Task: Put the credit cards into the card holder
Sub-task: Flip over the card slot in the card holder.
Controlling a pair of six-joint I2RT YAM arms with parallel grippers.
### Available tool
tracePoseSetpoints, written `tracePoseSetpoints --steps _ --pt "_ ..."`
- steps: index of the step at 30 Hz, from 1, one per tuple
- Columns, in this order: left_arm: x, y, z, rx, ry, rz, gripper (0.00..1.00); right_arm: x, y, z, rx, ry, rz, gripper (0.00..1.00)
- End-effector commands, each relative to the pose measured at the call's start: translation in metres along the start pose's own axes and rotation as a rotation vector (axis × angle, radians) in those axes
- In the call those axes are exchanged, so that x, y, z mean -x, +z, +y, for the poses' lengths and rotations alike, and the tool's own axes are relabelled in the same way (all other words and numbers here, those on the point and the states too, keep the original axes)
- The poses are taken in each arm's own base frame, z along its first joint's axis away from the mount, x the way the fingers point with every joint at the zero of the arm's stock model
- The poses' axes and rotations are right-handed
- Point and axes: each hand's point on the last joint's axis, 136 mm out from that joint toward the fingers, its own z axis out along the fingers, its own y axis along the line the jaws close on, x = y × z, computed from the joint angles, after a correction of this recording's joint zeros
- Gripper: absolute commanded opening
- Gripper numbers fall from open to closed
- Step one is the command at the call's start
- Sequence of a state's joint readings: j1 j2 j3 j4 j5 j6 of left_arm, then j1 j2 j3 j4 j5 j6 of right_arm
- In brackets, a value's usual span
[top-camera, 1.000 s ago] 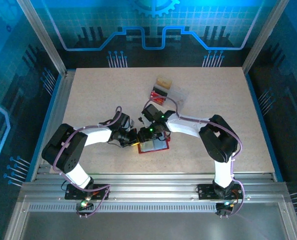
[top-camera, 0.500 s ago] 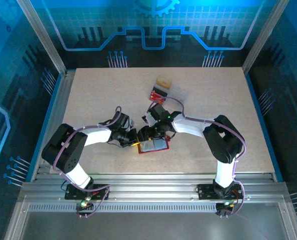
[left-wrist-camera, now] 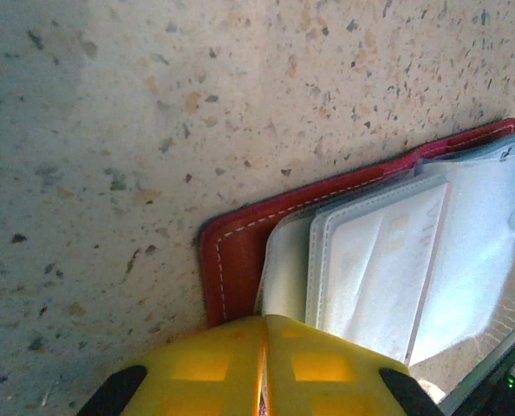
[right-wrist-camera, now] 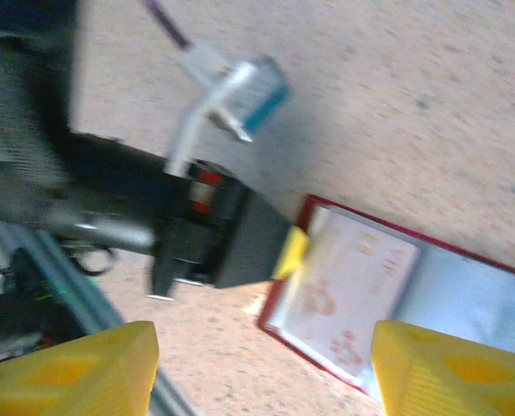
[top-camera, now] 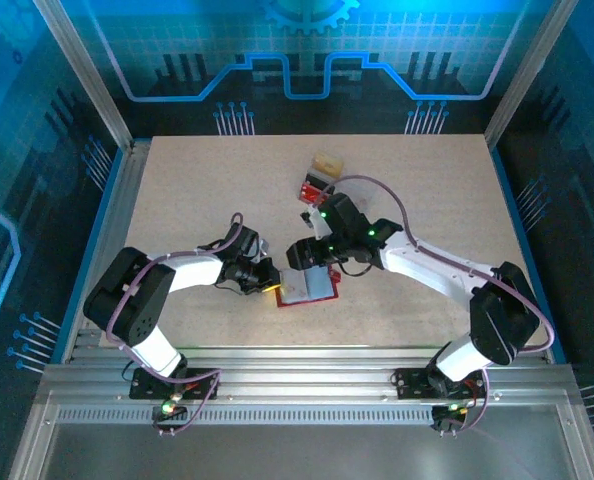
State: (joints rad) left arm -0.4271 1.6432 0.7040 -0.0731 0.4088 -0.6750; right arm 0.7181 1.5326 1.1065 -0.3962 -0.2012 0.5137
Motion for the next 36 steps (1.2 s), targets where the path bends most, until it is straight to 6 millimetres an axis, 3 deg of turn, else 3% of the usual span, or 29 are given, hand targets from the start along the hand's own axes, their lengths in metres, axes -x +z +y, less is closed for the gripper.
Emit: tracePoseSetpoints --steps 1,6,12,28,36 --pt "-0.019 0.008 0.026 0.075 -0.047 0.057 0.1 -0.035 0.008 -0.061 -0.236 0.081 0.097 0.62" --pt "-0.019 0.008 0.026 0.074 -0.046 0.058 0.1 -0.048 0.02 -0.077 -0.277 0.097 0.129 0.43" --pt "-0.019 0.008 0.026 0.075 -0.047 0.059 0.1 -0.061 0.032 -0.082 -0.274 0.126 0.173 0.53" --pt "-0.019 0.007 0.025 0.072 -0.043 0.053 0.11 -0.068 0.058 -0.077 -0.209 0.14 0.223 0.53" --pt "-0.019 0.008 0.026 0.074 -0.045 0.057 0.11 -0.061 0.052 -0.069 -0.212 0.119 0.205 0.49"
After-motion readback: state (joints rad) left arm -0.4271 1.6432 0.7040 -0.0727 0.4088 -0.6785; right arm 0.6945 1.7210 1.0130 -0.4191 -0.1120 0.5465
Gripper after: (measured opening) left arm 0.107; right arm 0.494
